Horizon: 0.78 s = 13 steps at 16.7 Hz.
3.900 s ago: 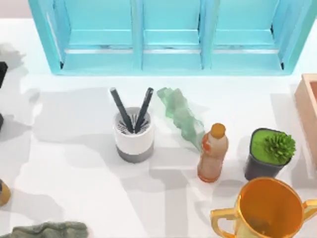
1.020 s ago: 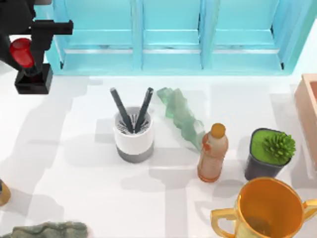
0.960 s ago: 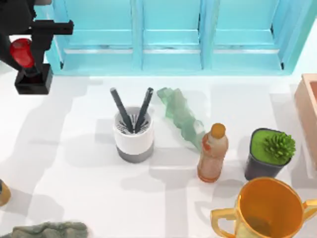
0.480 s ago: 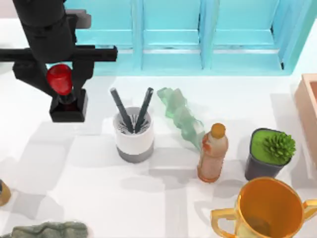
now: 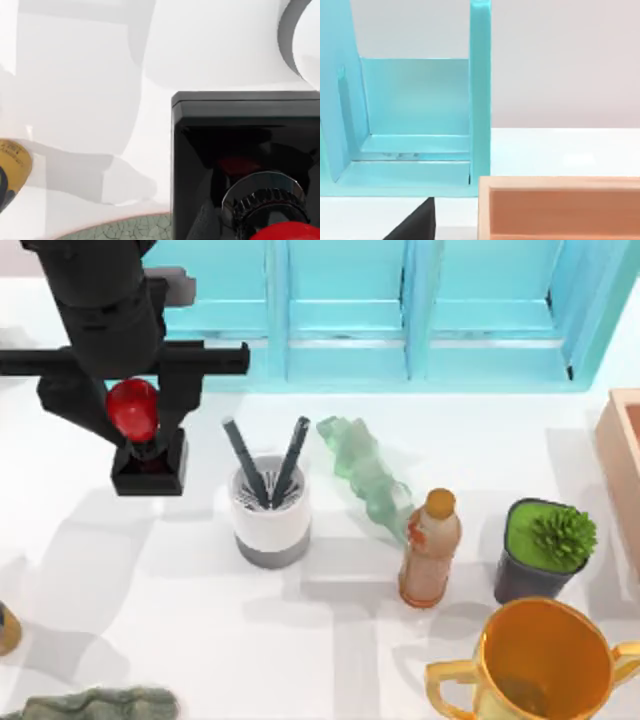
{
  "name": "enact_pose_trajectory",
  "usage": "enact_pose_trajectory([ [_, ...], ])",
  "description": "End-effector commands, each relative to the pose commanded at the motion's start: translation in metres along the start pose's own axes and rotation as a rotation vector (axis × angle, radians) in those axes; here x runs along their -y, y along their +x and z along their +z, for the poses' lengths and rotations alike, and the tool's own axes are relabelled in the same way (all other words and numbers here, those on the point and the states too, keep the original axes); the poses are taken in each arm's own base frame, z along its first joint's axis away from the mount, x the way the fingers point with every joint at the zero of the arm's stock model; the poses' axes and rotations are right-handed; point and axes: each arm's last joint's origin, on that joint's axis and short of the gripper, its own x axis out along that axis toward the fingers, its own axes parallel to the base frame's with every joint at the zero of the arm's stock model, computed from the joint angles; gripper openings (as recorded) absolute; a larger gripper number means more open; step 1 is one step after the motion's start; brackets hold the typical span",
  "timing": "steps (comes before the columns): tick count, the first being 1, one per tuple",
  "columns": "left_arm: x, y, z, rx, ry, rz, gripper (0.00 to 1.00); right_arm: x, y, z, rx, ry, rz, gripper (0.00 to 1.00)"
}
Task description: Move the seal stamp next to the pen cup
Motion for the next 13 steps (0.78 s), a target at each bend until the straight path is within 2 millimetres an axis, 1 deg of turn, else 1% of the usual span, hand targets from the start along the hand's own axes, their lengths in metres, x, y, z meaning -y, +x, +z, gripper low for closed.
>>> enact_pose_trajectory([
  [4, 0.001, 0.011, -0.0011, 0.002, 0.002, -0.001, 0.0, 0.0, 0.0, 0.0, 0.0, 0.0, 0.0, 1.0],
  [8, 0.001, 0.0115, -0.0012, 0.003, 0.002, -0.001, 0.0, 0.0, 0.0, 0.0, 0.0, 0.0, 0.0, 1.0],
  [13, 0.001, 0.0115, -0.0012, 0.003, 0.002, -0.001, 0.38, 0.0, 0.0, 0.0, 0.0, 0.0, 0.0, 1.0],
])
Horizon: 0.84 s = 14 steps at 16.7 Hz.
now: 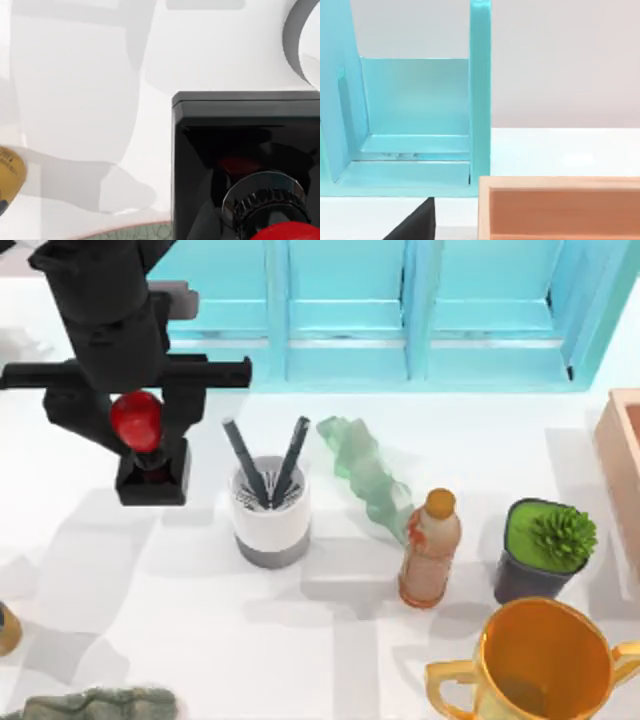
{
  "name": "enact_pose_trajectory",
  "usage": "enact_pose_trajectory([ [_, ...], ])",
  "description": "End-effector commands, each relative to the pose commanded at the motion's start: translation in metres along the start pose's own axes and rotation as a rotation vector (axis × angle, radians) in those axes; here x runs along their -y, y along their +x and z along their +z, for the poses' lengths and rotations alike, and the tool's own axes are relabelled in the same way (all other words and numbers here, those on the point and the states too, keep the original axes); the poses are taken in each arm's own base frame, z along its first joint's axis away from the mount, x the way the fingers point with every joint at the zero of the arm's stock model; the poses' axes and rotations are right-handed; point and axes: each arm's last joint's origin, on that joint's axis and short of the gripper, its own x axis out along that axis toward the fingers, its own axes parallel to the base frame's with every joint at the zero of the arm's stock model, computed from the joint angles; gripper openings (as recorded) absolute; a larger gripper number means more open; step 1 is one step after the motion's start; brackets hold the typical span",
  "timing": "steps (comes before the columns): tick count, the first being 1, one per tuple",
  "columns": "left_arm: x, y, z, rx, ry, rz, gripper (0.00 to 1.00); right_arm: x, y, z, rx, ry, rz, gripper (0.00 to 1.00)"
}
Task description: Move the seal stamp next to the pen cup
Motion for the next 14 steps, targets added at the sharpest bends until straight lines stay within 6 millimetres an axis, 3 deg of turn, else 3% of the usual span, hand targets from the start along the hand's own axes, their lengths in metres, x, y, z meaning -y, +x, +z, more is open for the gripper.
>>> enact_pose_trajectory([
  [8, 0.0, 0.0, 0.0, 0.0, 0.0, 0.0, 0.98, 0.0, 0.0, 0.0, 0.0, 0.0, 0.0, 1.0],
  [14, 0.0, 0.0, 0.0, 0.0, 0.0, 0.0, 1.0, 0.0, 0.0, 0.0, 0.0, 0.0, 0.0, 1.0],
])
